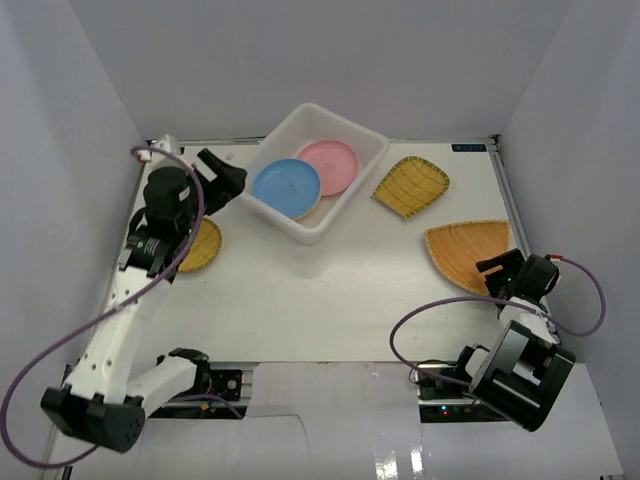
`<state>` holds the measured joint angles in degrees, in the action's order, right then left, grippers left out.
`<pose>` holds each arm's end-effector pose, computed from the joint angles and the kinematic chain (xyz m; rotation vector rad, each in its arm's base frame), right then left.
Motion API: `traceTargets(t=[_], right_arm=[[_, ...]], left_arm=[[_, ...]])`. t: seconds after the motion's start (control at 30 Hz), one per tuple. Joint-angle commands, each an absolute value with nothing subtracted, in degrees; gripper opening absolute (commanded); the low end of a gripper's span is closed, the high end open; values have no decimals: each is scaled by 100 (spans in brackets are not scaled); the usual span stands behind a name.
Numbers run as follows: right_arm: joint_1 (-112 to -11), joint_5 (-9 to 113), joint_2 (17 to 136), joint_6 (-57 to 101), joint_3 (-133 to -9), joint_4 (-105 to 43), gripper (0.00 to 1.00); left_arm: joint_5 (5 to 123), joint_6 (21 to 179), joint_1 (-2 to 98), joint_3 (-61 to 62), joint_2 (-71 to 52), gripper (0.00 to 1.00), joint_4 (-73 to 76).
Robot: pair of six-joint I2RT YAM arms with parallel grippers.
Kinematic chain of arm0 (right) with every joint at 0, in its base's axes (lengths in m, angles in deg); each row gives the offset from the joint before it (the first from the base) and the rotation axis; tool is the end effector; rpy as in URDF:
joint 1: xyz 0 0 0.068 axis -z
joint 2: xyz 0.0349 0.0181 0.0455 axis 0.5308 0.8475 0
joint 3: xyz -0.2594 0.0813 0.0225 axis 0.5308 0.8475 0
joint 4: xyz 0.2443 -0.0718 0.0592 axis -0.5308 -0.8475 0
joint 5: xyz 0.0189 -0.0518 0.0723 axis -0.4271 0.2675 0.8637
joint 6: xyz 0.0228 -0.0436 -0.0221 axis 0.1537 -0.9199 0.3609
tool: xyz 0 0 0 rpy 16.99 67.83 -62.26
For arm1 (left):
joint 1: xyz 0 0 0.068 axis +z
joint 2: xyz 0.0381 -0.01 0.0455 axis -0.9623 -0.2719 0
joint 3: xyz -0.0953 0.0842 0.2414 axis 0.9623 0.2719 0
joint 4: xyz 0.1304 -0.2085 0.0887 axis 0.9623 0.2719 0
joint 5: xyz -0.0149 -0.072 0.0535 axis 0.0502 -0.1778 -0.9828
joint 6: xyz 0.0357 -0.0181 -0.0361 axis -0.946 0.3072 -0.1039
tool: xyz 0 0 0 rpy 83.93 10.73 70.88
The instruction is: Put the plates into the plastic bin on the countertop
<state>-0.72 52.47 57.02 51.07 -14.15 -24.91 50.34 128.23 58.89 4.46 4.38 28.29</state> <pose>0.1755 -0.1008 0.1564 1.1625 1.8974 0.2010 0.2279 -0.0590 0.4011 -0.4777 1.8592 -0.5719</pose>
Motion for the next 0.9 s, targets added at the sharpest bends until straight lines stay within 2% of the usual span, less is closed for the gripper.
traceTargets(t=[0.0, 0.1, 0.13, 0.2, 0.23, 0.3, 0.4, 0.53, 0.6, 0.73, 0.87], right_arm=[[2, 6123, 6075, 5579, -1209, -1526, 79], [2, 6176, 6436, 5861, -1121, -1095, 65], [20, 6211, 6506, 5914, -1068, -920, 53], [29, 6255, 6533, 6124, -919, -717, 36], [29, 6264, 6498, 6195, -884, -655, 20], [20, 6412, 6270, 6466, -804, -523, 8], [-33, 6641, 5542, 6854, -848, -505, 8], [-190, 6799, 4488, 6977, -1663, -1120, 8], [-436, 7010, 4380, 7021, -2305, -1147, 8], [-1454, 7108, 4834, 6716, -3395, -1015, 8], [-3174, 7047, 5898, 6302, -4755, -989, 8]], left_arm=[[4497, 13198, 6007, 1630, 1099, 95, 3815], [4137, 13874, 6025, 2325, 1916, 94, 4483], [4040, 14102, 6025, 2477, 2101, 93, 4643], [3855, 14762, 6034, 2897, 2541, 93, 5011], [3776, 14946, 6034, 3030, 2647, 93, 5092], [3390, 15553, 6034, 3390, 2841, 93, 5417], [2836, 15967, 6051, 3646, 2868, 98, 5532], [2335, 16091, 6130, 3910, 2491, 98, 5050], [2351, 16091, 6288, 3981, 2018, 98, 4602], [2650, 15889, 6867, 4078, 1392, 98, 3714], [2966, 15669, 7290, 4096, 900, 98, 2879]])
